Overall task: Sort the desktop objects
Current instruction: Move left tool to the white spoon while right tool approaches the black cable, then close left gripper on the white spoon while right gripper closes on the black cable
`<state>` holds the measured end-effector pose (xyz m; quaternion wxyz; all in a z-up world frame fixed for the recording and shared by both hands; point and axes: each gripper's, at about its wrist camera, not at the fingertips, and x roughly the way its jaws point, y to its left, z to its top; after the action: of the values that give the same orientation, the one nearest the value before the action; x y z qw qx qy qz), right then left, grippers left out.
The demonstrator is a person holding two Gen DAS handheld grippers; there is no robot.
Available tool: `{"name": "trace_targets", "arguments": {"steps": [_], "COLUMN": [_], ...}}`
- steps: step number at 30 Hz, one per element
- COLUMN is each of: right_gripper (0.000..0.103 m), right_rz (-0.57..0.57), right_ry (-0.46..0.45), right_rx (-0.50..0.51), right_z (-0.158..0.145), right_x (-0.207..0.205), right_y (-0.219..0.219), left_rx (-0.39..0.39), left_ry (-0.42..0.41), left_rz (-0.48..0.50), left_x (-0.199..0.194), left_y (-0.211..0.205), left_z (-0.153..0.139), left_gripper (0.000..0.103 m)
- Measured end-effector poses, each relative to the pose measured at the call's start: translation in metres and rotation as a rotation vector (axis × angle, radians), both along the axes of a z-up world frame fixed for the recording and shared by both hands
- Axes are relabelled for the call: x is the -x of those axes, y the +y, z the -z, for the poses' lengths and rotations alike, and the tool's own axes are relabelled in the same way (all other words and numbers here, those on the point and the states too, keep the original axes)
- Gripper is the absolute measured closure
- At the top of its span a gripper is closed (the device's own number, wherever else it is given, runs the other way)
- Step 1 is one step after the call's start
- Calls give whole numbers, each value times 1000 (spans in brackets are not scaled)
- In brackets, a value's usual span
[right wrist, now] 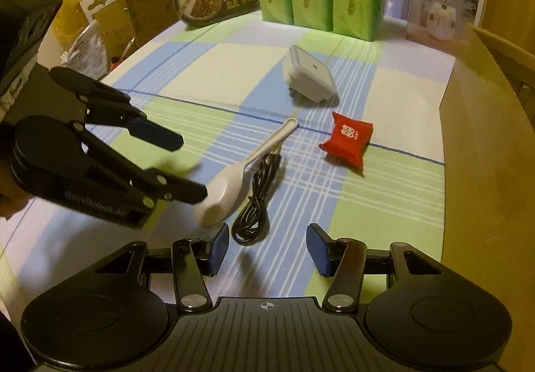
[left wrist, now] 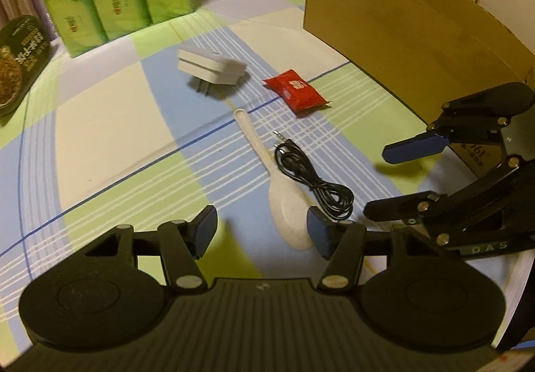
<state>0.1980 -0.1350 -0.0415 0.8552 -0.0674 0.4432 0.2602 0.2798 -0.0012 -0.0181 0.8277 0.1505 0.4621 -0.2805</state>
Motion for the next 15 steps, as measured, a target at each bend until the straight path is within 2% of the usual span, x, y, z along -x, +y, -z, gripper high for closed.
{"name": "trace_targets", "arguments": {"steps": [3,5,15], "right_gripper": [53,53,53], "right_rz": [5,13,26], "right_ry": [0,5,12], "right_rx": [-4,-4,-7], "right_z": [0,1,4], "right_x": [-4,-7,-16], "right_y": [-2,-3,-4], "left_rx": [0,1,-5], "left_ry": [5,10,18], "left_rz": [18,25,37], "left_x": [-2,-3,-12], "left_y": [-6,-9,-19], "left_z": [5,8,23], "left_gripper": [52,59,59]}}
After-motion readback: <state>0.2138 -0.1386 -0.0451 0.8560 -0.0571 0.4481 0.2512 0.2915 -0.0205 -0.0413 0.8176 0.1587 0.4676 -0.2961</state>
